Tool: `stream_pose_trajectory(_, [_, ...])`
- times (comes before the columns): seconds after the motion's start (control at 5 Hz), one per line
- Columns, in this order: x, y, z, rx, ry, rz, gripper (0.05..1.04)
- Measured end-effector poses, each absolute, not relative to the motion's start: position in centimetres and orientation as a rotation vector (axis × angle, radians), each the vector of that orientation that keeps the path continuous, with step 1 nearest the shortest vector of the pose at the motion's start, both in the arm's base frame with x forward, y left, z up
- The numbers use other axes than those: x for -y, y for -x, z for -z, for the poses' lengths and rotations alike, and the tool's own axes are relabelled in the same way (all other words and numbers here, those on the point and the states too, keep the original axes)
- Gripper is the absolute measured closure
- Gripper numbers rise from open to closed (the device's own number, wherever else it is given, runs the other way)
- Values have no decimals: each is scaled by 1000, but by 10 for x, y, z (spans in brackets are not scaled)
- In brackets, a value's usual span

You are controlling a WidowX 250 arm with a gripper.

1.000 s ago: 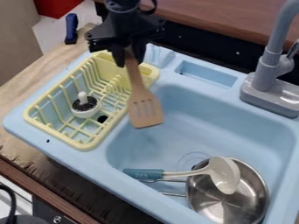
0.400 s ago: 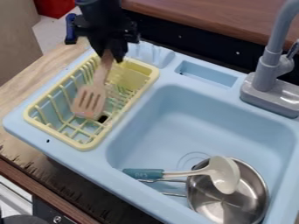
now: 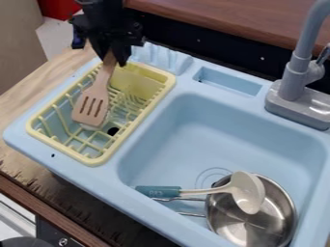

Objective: Remove the wooden spoon fried and put into the basket

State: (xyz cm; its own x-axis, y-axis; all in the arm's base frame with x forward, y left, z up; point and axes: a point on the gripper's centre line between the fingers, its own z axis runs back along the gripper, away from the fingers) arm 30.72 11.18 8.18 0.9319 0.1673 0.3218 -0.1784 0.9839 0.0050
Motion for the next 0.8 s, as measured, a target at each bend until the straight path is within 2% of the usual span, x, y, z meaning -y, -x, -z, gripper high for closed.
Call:
stream_pose_trajectory(0.2, [-110,-308,-70,328,-54,-144,717])
stream_pose_trajectory(0.4, [-108,-307,-67,317,-76,-118,428])
stream_pose_trajectory(0.6, [-105,-304,-64,292,-54,-126,150])
stream_pose_trajectory(0.8, [-102,-304,-65,271,-47,-144,82])
